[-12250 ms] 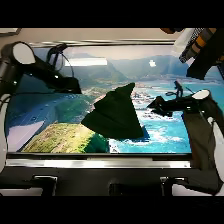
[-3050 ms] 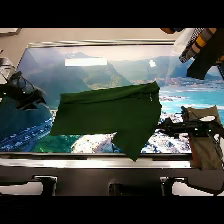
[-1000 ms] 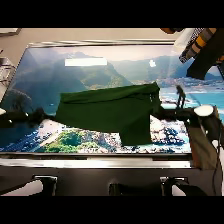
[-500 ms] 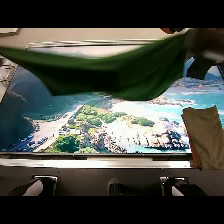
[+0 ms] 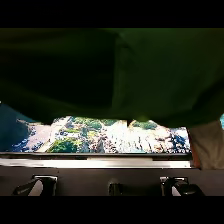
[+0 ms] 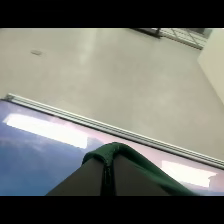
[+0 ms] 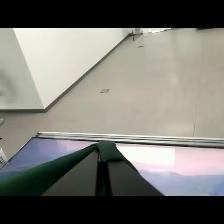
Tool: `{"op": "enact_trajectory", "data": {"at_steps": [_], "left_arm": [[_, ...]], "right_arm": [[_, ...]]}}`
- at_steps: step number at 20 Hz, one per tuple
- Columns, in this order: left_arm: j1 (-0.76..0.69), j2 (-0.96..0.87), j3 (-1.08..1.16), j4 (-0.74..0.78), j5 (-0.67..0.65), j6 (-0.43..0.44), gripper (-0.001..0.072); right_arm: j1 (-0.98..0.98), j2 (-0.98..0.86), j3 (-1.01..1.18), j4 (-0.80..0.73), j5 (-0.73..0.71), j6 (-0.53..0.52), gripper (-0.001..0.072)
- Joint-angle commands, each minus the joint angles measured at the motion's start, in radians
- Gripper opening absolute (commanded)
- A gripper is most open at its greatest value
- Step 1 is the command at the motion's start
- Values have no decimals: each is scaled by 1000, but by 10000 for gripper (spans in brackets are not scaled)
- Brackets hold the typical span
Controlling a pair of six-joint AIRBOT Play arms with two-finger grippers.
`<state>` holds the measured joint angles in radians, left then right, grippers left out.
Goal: Fold the clothes and pants, and hang the long-sleeved shirts on hangers.
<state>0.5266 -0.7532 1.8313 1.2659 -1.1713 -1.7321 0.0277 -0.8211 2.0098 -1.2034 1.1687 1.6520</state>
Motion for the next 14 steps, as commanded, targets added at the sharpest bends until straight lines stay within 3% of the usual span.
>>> {"op": "enact_trajectory", "data": {"at_steps": [1, 6, 8, 11, 14], "left_arm": [[0, -21, -17, 40, -52, -18, 15], [-69, -263, -127, -68, -61, 155, 15], [-130, -410, -164, -47, -57, 166, 16], [-204, -664, -170, 3, -19, 161, 15], [-246, -883, -169, 2, 92, 161, 16]], "right_arm": [[1, -44, 8, -10, 43, 32, 30], [1, -356, 4, -2, 214, 142, 31], [3, -518, 4, -2, 246, 144, 30], [3, -768, 4, -5, 198, 144, 30], [3, -971, 4, -5, 40, 151, 30]]}}
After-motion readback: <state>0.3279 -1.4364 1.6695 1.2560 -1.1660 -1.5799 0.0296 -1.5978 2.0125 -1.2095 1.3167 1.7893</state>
